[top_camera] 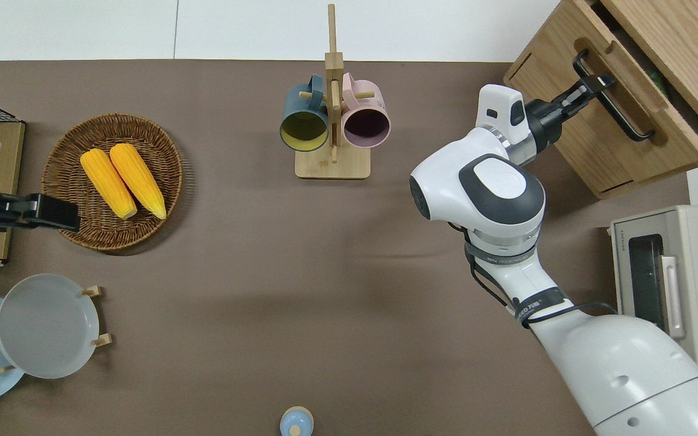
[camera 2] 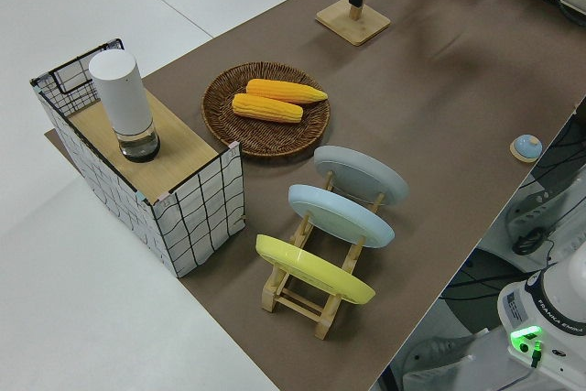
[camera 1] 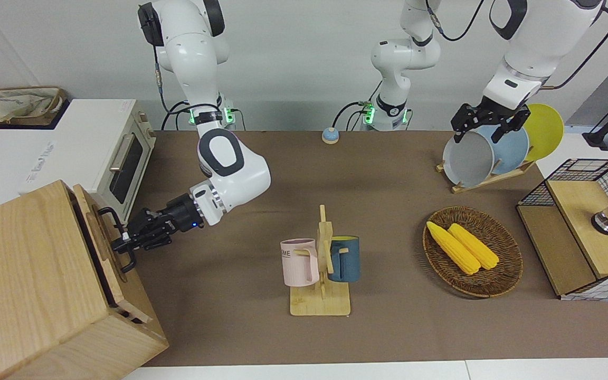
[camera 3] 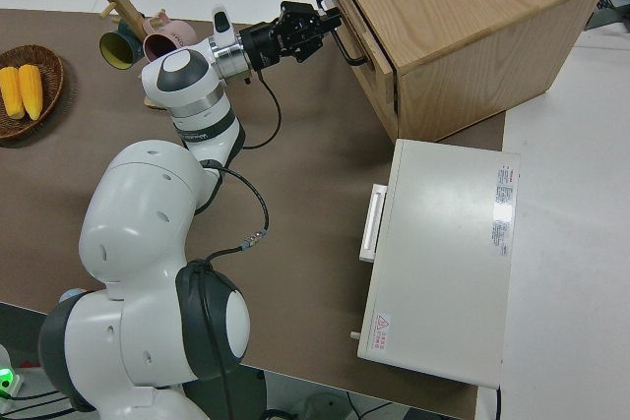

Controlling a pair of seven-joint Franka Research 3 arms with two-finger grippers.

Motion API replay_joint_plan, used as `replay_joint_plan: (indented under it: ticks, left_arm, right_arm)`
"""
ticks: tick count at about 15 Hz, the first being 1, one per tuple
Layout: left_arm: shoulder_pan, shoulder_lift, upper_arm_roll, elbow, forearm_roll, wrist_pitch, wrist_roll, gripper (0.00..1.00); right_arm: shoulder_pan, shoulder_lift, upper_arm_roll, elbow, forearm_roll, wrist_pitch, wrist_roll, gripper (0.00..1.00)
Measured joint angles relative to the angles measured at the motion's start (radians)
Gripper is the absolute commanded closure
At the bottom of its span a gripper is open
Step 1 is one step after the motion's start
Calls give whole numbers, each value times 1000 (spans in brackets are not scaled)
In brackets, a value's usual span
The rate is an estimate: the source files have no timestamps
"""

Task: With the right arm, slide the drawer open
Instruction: 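Pull the drawer handle toward the robot with the right gripper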

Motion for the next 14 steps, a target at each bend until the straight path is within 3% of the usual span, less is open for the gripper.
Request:
replay_joint_plan:
  ticks: [7, 14]
  left_arm:
    - [0, 0, 0, 0, 0, 0, 0, 7]
    - [0, 0, 0, 0, 0, 0, 0, 7]
  right_arm:
    - [123, -4, 6, -3, 95, -149, 4, 1000]
    - [238, -9, 6, -2, 176, -242, 9, 1000]
